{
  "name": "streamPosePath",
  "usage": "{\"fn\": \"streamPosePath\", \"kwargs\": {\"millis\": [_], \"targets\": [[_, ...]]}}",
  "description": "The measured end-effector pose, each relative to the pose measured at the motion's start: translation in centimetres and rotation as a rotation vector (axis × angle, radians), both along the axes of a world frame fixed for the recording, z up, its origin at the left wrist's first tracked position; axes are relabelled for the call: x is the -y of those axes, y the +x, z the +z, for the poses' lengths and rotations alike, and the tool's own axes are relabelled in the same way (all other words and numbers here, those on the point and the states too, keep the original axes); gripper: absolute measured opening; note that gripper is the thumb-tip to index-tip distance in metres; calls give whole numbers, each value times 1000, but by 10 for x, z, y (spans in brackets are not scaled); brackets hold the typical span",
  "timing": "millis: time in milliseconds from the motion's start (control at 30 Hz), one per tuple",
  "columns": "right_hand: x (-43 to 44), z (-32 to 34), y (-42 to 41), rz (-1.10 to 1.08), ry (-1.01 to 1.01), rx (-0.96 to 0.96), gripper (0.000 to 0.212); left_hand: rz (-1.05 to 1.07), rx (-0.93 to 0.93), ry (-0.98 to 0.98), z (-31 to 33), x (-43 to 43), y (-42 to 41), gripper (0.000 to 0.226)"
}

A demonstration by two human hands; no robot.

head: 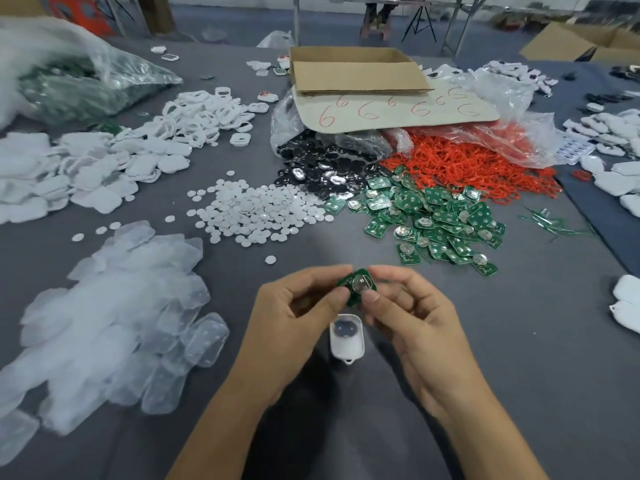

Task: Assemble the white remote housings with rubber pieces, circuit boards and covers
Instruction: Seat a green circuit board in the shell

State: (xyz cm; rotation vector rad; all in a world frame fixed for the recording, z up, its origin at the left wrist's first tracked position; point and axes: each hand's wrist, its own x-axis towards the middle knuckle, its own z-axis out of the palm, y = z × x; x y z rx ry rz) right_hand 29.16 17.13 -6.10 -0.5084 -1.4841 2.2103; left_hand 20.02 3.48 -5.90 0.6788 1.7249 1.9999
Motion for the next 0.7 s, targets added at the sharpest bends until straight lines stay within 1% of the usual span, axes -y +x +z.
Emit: {"fn": "streamPosePath", "kwargs": {"millis": [133,233,333,433,467,533,633,700], "targets": [[7,-4,1,-1,40,45,34,65,59,58,-9,5,4,27],[9,-4,2,11,91,62,34,110,86,90,-14,4,7,21],[7,0,5,71,232,78,32,149,44,79,-17,2,7,16],[8,5,7,101,405,86,17,158,54,106,-18,1,5,17],[10,6,8,89,444,91,16,155,72,121,-18,2,5,18],[12,6,8,57,468,95,16,123,107,142,-18,3,4,24],[10,5,7,-9,433,85,11,47,117,117,-18,3,4,26],[8,5,8,-19,447,90,17,22,123,109,-16,2,4,25]]}}
